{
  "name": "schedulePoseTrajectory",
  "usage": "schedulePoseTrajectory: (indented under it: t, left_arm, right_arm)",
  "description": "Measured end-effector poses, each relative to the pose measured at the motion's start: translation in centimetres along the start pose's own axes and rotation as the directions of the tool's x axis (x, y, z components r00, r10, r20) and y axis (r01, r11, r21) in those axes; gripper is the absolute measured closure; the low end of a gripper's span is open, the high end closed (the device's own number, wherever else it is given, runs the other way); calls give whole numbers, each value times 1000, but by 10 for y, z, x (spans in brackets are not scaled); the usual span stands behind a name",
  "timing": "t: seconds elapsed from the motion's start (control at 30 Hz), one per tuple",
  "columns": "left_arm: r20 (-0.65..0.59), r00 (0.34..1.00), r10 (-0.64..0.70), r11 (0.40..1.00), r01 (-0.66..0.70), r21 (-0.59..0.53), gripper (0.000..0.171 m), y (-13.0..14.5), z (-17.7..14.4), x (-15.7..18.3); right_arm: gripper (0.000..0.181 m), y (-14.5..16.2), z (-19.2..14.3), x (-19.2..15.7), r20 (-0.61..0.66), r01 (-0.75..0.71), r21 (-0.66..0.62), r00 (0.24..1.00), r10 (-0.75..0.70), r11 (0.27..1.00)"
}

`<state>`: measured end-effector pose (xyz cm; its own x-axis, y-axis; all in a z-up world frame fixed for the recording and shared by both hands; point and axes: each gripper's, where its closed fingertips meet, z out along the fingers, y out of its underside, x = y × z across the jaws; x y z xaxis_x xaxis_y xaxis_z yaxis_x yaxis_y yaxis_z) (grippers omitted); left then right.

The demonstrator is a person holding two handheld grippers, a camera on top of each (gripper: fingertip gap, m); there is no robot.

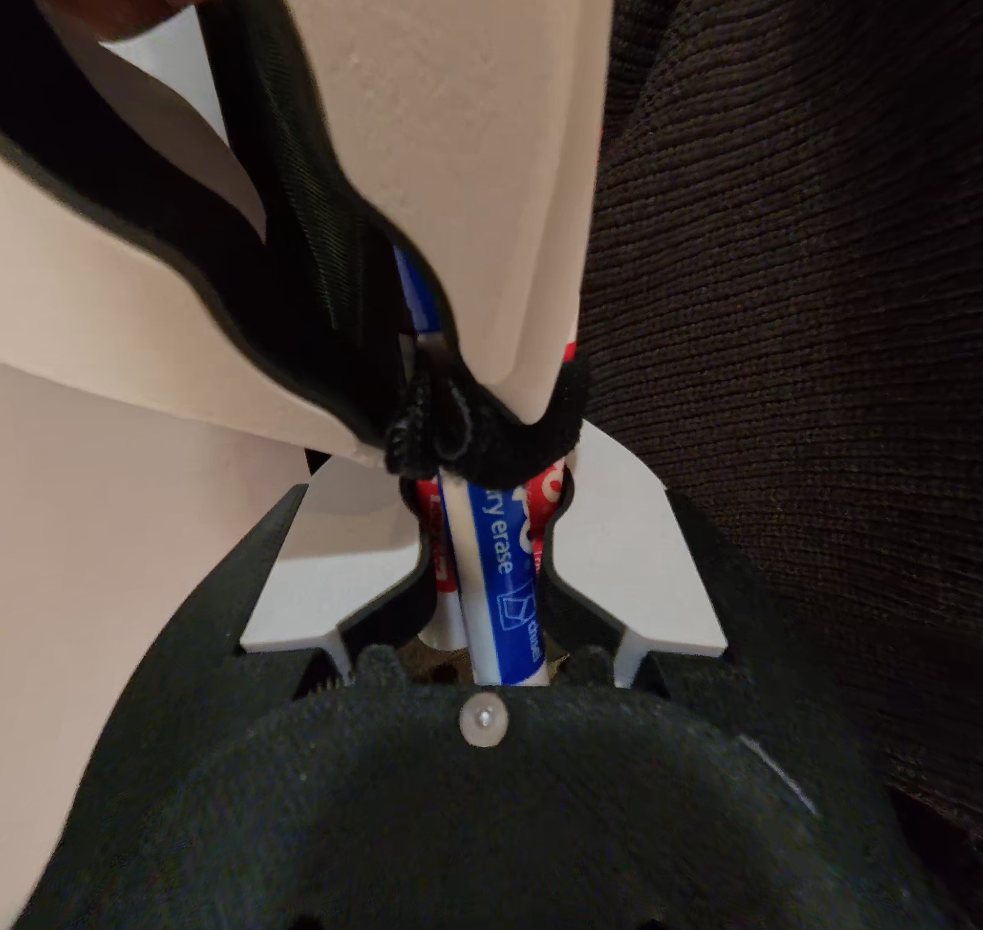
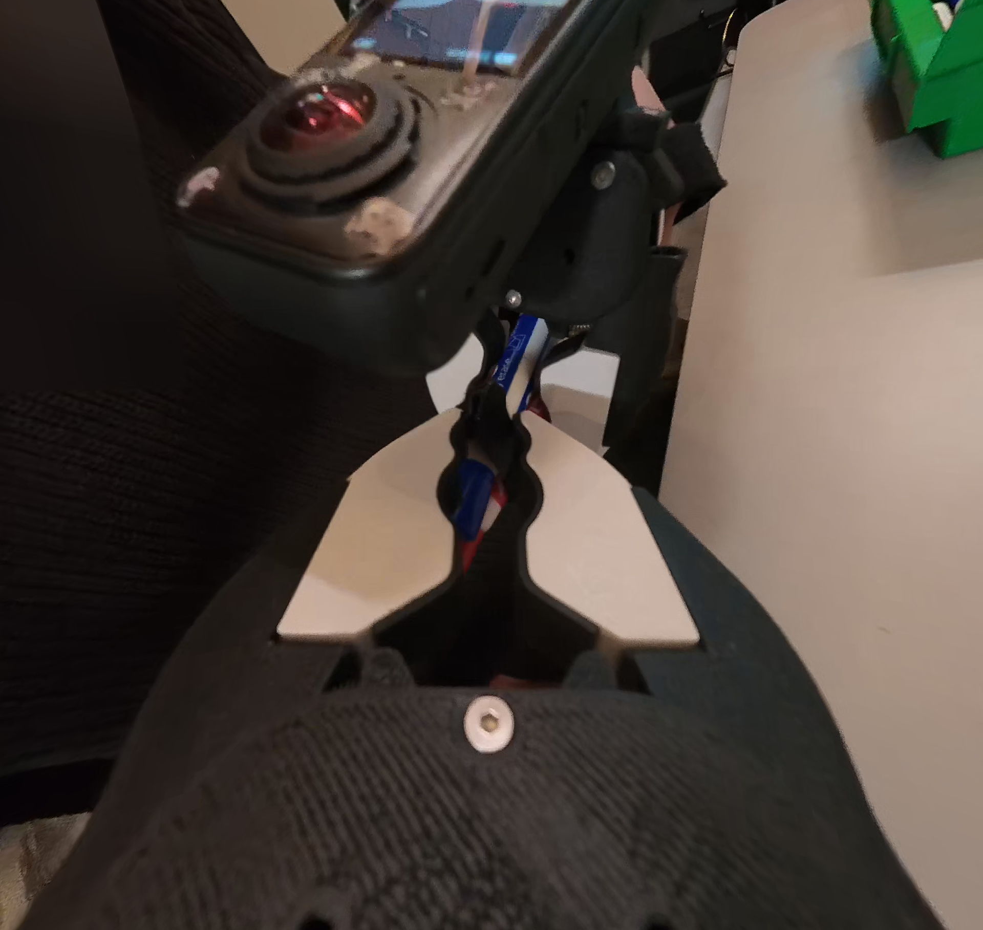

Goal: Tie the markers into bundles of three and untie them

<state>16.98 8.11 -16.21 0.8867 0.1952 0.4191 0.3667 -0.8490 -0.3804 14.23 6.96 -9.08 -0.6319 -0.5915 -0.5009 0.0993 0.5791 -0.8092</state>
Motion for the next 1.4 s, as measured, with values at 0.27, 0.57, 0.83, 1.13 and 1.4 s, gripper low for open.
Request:
schedulePoseTrajectory:
  t: [0.27,0.57,0.83,1.13,1.4]
  left_arm:
    - [41,999,-24,999,25,-23,128,9,-1,-10]
    - [77,996,-41,998,44,-38,128,18,-6,-18]
    - [88,993,-77,997,79,-18,130,18,-9,-22]
    - [103,990,-93,995,97,-38,130,22,-8,-26]
    - [98,991,-93,994,97,-42,129,23,-7,-25]
  right_arm:
    - [176,-4,2,10,-91,59,2,994,-59,998]
    - [174,-10,6,19,-175,73,25,982,-67,997]
    - [153,-17,1,25,-183,-8,85,983,24,996]
    - [145,2,9,32,-244,-32,-35,970,23,999]
    - [160,-3,5,29,-234,58,-18,970,-61,998]
